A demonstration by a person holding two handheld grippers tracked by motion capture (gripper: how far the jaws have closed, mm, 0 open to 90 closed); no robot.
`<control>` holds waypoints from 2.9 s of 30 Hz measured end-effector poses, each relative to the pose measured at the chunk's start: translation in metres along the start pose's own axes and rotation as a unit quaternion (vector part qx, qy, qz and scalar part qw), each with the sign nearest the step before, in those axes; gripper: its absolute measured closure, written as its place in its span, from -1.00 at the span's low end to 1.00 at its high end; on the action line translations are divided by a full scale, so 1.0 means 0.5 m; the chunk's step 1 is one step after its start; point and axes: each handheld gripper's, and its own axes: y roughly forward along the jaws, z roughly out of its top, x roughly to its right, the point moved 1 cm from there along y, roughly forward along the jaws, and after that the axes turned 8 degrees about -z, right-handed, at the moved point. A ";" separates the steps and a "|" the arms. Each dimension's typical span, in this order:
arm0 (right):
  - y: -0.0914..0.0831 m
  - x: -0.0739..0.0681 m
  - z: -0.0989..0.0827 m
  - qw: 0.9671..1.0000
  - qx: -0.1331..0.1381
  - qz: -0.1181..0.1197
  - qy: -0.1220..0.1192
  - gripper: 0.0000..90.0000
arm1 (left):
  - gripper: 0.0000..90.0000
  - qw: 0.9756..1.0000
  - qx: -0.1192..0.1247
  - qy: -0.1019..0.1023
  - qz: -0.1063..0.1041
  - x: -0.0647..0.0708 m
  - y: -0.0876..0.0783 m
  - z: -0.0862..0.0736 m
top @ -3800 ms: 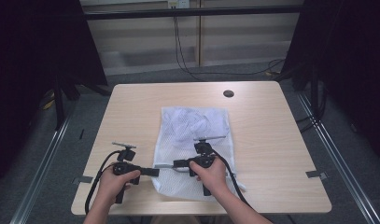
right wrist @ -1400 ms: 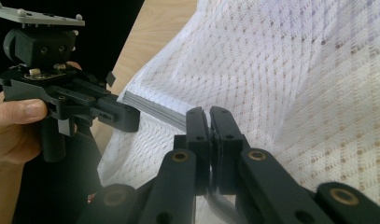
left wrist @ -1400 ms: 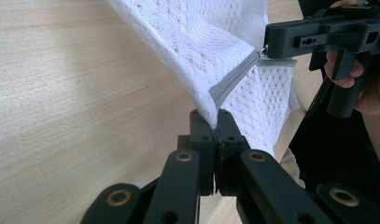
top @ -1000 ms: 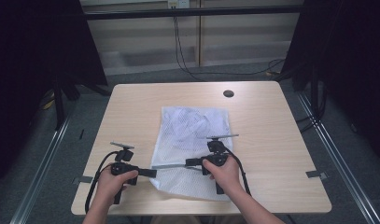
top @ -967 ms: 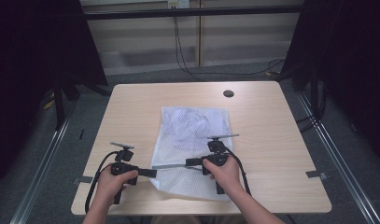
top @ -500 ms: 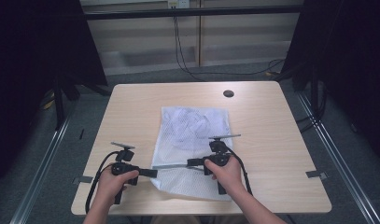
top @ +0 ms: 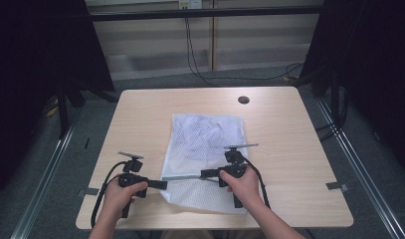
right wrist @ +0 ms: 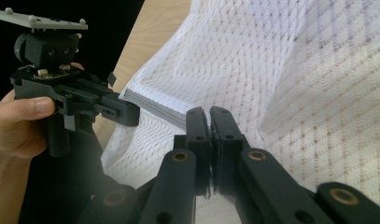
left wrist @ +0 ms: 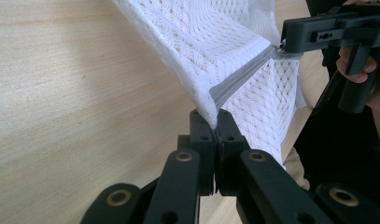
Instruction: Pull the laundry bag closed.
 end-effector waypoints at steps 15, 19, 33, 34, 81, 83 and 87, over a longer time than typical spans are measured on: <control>-0.015 0.014 0.001 1.000 0.003 -0.003 0.006 0.94 | 0.97 1.000 -0.001 0.002 0.001 -0.003 -0.003 -0.001; -0.015 0.014 0.001 1.000 0.002 -0.002 0.005 0.94 | 0.97 1.000 0.000 -0.002 0.005 -0.002 -0.003 -0.001; -0.031 0.027 0.003 1.000 0.007 -0.008 0.008 0.94 | 0.97 1.000 0.001 0.000 0.004 -0.004 -0.008 -0.002; -0.031 0.027 0.003 1.000 0.007 -0.008 0.008 0.94 | 0.97 1.000 0.000 -0.001 0.003 -0.003 -0.007 -0.002; -0.046 0.040 0.002 1.000 0.000 0.005 0.008 0.94 | 0.97 1.000 0.001 -0.004 0.000 -0.004 -0.005 -0.003; -0.047 0.040 0.002 1.000 -0.001 0.006 0.008 0.94 | 0.97 1.000 0.001 -0.004 -0.001 -0.005 -0.005 -0.003; -0.048 0.040 0.001 1.000 0.001 0.006 0.009 0.94 | 0.97 1.000 0.000 -0.006 0.002 -0.005 -0.004 -0.003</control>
